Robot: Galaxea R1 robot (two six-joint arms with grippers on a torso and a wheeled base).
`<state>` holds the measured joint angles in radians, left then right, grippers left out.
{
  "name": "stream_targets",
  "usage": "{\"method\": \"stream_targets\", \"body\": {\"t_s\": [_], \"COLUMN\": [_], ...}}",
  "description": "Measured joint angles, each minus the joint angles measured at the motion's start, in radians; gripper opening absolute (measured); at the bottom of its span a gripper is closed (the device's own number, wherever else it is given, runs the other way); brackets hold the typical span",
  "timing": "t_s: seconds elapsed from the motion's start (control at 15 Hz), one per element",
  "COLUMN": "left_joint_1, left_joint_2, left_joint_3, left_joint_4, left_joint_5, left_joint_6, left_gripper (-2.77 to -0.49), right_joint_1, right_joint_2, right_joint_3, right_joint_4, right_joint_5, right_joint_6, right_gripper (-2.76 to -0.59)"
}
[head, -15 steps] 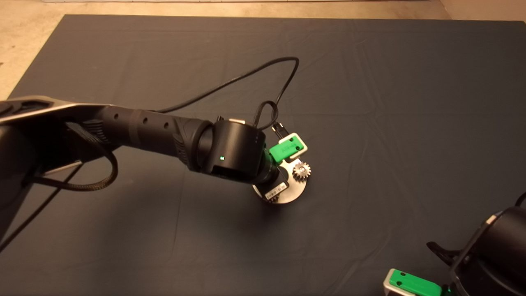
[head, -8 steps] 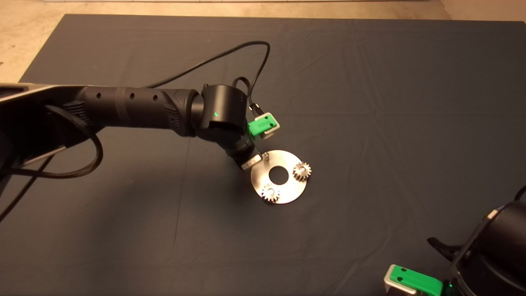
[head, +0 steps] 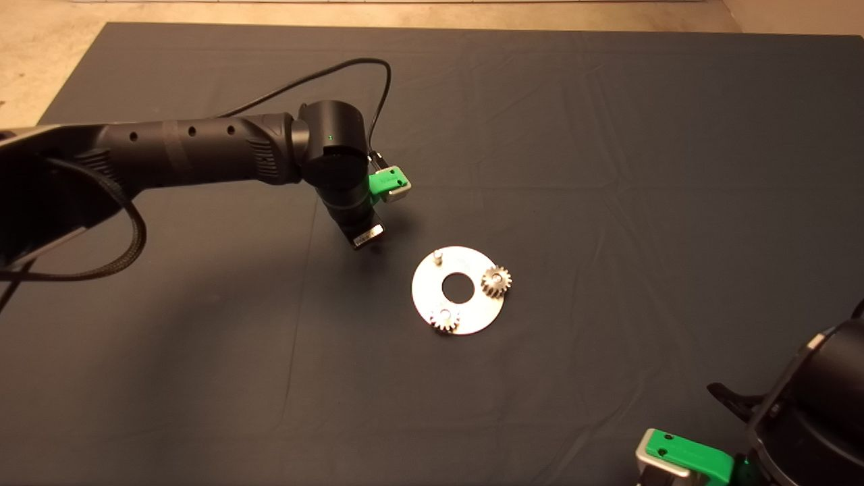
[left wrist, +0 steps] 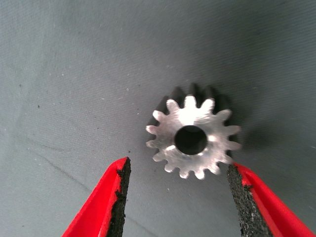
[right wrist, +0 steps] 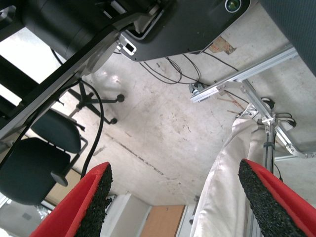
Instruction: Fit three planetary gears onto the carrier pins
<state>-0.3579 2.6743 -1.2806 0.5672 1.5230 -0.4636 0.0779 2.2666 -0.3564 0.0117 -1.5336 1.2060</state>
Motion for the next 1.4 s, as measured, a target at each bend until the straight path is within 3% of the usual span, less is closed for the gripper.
{"method": "stream_targets", "body": {"t_s": [0.27, 1.4], "left_joint_1": [-0.016, -0.016], "left_joint_2": [0.001, 0.011], "left_joint_3": [-0.006, -0.035], "left_joint_4": [-0.023, -0.04], "left_joint_5": [0.0, -0.003], "left_joint_6": [0.006, -0.004], "left_gripper": [-1.95, -1.95], "right_joint_1": [0.005, 0.006], "right_joint_2": [0.0, 0.002], "right_joint_3": [0.0, 0.0], "right_joint_4": [0.005, 0.006], "right_joint_5": [-0.001, 0.0], "right_joint_6": [0.0, 0.004], "right_gripper": [-1.47, -1.47]}}
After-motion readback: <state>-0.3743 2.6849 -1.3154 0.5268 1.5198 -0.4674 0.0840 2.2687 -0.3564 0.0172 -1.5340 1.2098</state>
